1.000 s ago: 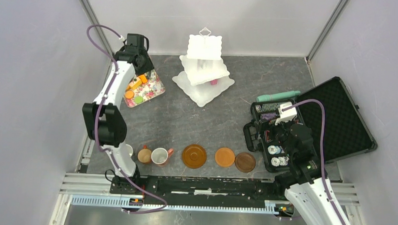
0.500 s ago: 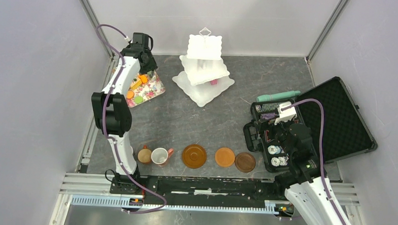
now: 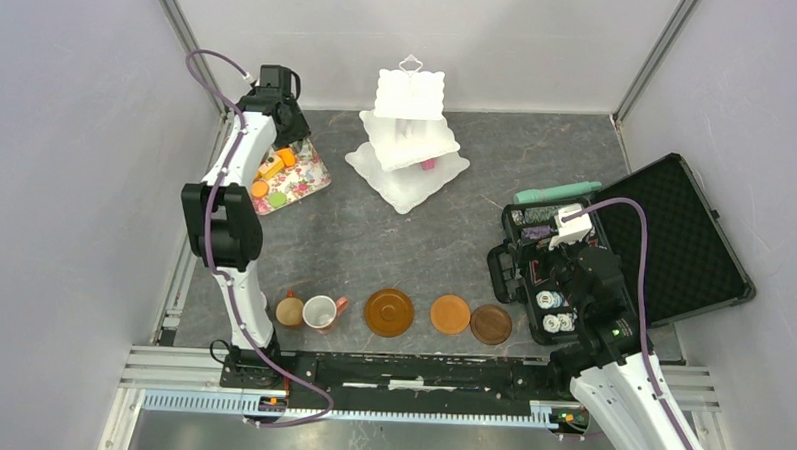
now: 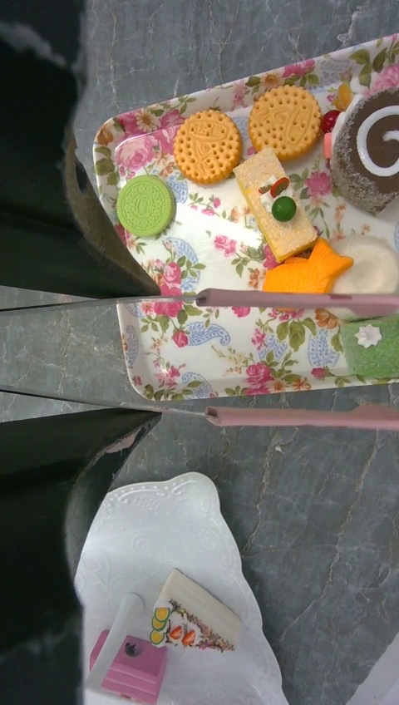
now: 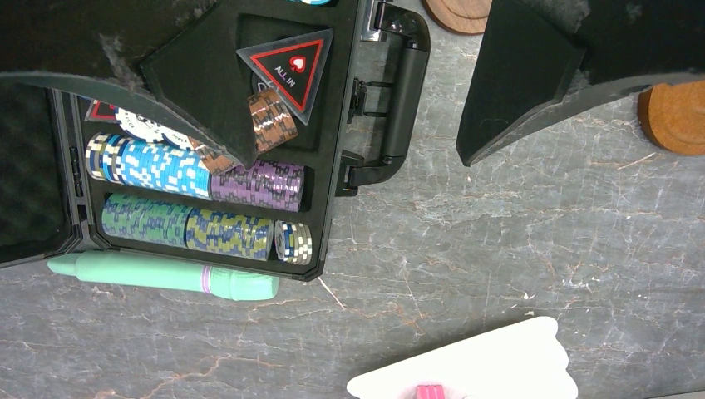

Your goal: Serve the afternoon tea

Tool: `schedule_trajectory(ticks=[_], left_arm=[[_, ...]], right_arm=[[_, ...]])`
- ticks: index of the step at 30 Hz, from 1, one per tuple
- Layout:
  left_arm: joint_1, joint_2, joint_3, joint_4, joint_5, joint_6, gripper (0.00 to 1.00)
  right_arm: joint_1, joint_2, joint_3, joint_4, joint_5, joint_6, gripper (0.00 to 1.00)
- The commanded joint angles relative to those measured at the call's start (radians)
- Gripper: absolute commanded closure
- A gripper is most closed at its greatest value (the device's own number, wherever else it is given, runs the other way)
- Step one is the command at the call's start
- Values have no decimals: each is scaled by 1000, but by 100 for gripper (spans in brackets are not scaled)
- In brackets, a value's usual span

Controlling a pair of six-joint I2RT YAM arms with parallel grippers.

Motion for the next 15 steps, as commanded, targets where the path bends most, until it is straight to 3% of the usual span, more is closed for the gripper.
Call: schedule_trajectory(ticks=[1, 15], left_arm=[[4, 30, 45, 32, -18, 46, 44], [11, 61, 56, 39, -19, 48, 46]], right_arm=[[0, 4, -4, 40, 3, 7, 2], [-1, 5, -7, 43, -3, 11, 2]])
